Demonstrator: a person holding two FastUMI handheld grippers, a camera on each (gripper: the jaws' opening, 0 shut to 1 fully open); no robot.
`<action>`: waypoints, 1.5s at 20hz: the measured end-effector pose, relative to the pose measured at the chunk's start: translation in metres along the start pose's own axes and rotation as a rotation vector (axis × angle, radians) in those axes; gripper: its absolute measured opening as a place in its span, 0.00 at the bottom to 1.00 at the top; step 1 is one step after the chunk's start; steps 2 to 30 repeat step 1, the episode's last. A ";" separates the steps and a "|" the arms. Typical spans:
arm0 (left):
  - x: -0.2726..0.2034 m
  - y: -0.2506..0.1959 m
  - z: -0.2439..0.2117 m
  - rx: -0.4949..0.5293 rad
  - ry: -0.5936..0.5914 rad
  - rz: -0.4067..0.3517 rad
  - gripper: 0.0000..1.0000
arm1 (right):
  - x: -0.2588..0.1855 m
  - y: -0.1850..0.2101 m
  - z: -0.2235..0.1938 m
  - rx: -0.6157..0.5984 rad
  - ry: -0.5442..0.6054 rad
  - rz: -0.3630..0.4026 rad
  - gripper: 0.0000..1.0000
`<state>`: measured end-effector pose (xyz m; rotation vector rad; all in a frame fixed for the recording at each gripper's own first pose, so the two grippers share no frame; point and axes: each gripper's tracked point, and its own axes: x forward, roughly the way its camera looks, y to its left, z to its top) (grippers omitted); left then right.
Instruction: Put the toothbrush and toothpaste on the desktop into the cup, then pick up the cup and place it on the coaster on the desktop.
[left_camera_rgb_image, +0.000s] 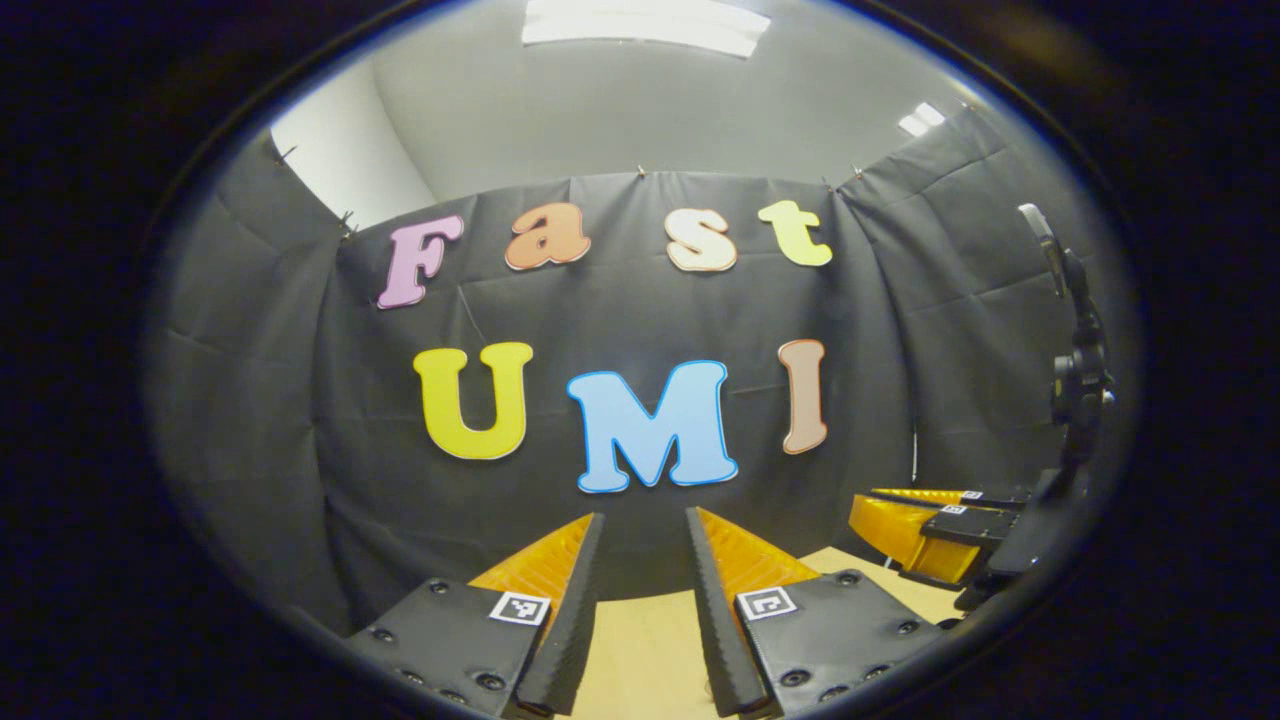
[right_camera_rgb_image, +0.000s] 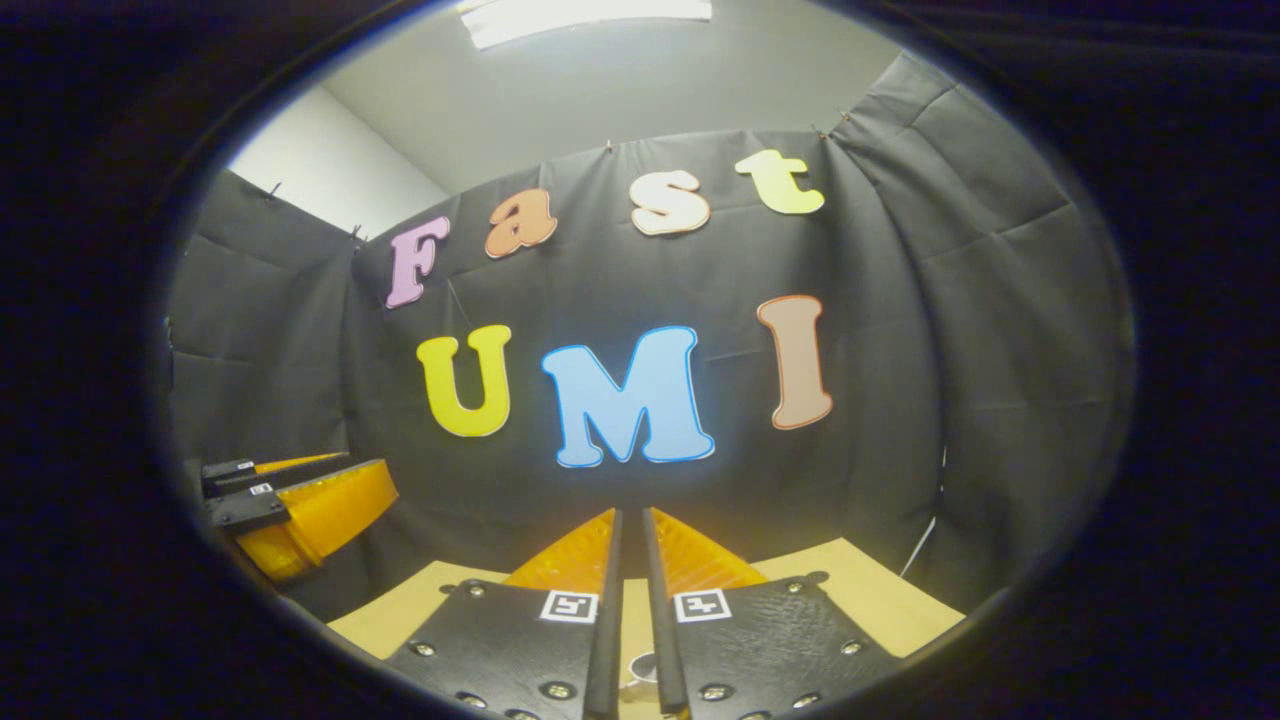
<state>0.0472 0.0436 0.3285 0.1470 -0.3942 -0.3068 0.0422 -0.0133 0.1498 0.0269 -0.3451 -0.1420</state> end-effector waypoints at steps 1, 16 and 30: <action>0.004 0.000 -0.001 0.006 0.003 -0.011 0.55 | -0.003 -0.001 0.001 -0.002 -0.005 -0.011 0.13; 0.004 0.000 -0.001 0.006 0.003 -0.011 0.55 | -0.003 -0.001 0.001 -0.002 -0.005 -0.011 0.13; 0.004 0.000 -0.001 0.006 0.003 -0.011 0.55 | -0.003 -0.001 0.001 -0.002 -0.005 -0.011 0.13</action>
